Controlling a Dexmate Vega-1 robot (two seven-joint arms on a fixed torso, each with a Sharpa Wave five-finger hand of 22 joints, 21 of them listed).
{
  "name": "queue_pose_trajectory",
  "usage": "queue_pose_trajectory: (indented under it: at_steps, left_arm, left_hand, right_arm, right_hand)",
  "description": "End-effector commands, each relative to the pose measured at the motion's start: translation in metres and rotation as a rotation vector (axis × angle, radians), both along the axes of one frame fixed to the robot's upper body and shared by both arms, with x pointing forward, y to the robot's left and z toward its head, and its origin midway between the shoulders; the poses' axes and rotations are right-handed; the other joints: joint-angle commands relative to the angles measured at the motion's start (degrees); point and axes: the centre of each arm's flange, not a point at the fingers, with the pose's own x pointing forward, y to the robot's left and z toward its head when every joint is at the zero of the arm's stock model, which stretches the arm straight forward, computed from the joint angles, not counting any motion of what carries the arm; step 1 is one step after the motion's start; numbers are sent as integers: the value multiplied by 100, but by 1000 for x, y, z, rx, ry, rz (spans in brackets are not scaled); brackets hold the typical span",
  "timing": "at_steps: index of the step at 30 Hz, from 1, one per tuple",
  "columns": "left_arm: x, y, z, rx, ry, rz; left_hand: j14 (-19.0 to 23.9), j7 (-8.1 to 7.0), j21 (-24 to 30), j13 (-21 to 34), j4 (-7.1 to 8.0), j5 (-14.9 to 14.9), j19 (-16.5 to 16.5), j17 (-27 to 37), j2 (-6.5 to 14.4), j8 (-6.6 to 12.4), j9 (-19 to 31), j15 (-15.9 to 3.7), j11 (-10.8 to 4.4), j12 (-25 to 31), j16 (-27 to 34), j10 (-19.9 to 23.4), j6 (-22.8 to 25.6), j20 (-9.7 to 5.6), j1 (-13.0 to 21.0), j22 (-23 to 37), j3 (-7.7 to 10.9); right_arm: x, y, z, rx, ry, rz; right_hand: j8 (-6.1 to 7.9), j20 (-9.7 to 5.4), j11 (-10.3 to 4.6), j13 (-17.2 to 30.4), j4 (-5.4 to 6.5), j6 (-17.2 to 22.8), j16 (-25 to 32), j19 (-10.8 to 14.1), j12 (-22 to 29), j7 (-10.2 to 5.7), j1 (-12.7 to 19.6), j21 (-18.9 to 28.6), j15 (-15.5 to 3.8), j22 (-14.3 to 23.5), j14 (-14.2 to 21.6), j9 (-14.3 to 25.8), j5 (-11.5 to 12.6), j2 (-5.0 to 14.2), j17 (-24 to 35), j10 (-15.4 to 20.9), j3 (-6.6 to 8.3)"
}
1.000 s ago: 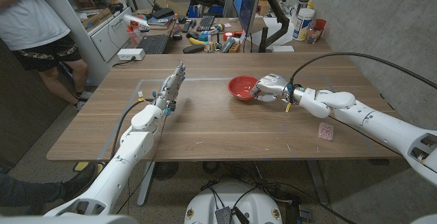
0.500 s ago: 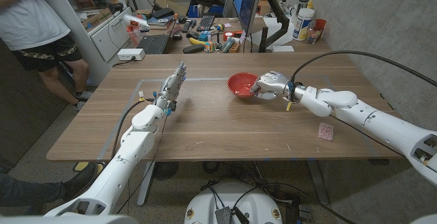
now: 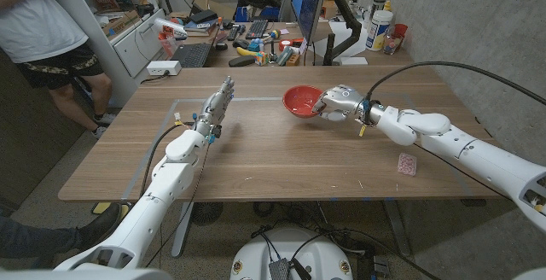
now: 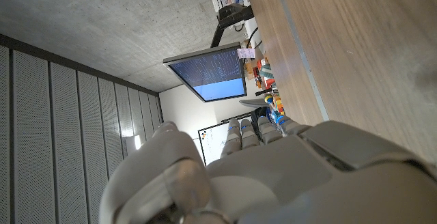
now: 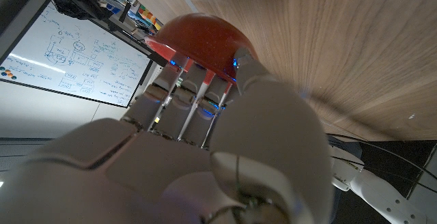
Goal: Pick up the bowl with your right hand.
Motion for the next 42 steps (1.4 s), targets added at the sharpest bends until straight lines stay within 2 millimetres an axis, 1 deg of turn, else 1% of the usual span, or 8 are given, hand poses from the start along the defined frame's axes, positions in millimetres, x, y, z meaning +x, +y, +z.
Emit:
queue_pose_trajectory:
  at_steps: [1, 5, 15, 22, 37, 42]
  left_arm:
    - [0, -4, 3, 4, -9, -6]
    - [0, -6, 3, 5, -9, -7]
    - [-2, -6, 4, 6, -14, -4]
    - [-4, -7, 5, 8, -18, -2]
    - [-4, -8, 7, 10, -25, -2]
    - [-4, -9, 8, 5, -27, -3]
  left_hand:
    - [-36, 5, 22, 34, 2, 30, -55, 22, 22, 23, 22, -26, -10, 25, 37, -22, 42, -107, 22, 16, -39]
    - [-38, 2, 22, 34, 2, 30, -55, 22, 24, 24, 22, -23, -13, 27, 36, -18, 46, -110, 23, 16, -40]
    - [-39, 1, 24, 34, 1, 31, -54, 22, 27, 23, 22, -24, -12, 30, 36, -8, 46, -113, 27, 15, -44]
    - [-36, 1, 26, 34, 1, 30, -50, 22, 28, 26, 22, -26, -18, 31, 37, -6, 57, -115, 29, 15, -47]
    - [-34, 8, 26, 34, 0, 31, -50, 22, 31, 29, 22, -28, -13, 29, 37, -8, 68, -118, 34, 15, -52]
    - [-37, 5, 25, 34, 0, 31, -55, 22, 32, 33, 22, -28, -14, 29, 36, -7, 80, -115, 36, 15, -54]
  right_arm:
    - [-12, -2, 7, 26, -17, 13]
    - [-15, -2, 10, 46, -21, 22]
    - [-21, -1, 16, 41, -33, 26]
    - [-26, 0, 26, 52, -46, 29]
    - [-30, 0, 40, 54, -66, 16]
    - [-31, 0, 41, 51, -73, 15]
  right_hand:
    - [15, -361, -6, 31, 7, 297, -10, -13, -17, -229, 102, -9, -387, 17, 58, 13, 31, 119, 25, 86, -25]
    - [10, -345, -7, 37, 34, 313, -41, -28, -28, -223, 65, -22, -369, 16, 69, 10, 31, 129, 21, 109, -50]
    - [4, -323, -12, 59, 22, 329, -65, -51, -38, -220, 78, -41, -381, 13, 96, 8, 38, 133, 25, 125, -65]
    - [8, -314, -15, 68, 23, 354, -88, -60, -47, -226, 78, -50, -375, 12, 105, 8, 41, 141, 25, 140, -73]
    - [-6, -318, -19, 88, 21, 344, -120, -64, -69, -227, 79, -61, -379, 11, 130, 8, 45, 146, 29, 141, -91]
    - [-11, -315, -16, 98, 24, 343, -122, -70, -73, -225, 77, -66, -379, 10, 162, 9, 46, 155, 37, 155, -102]
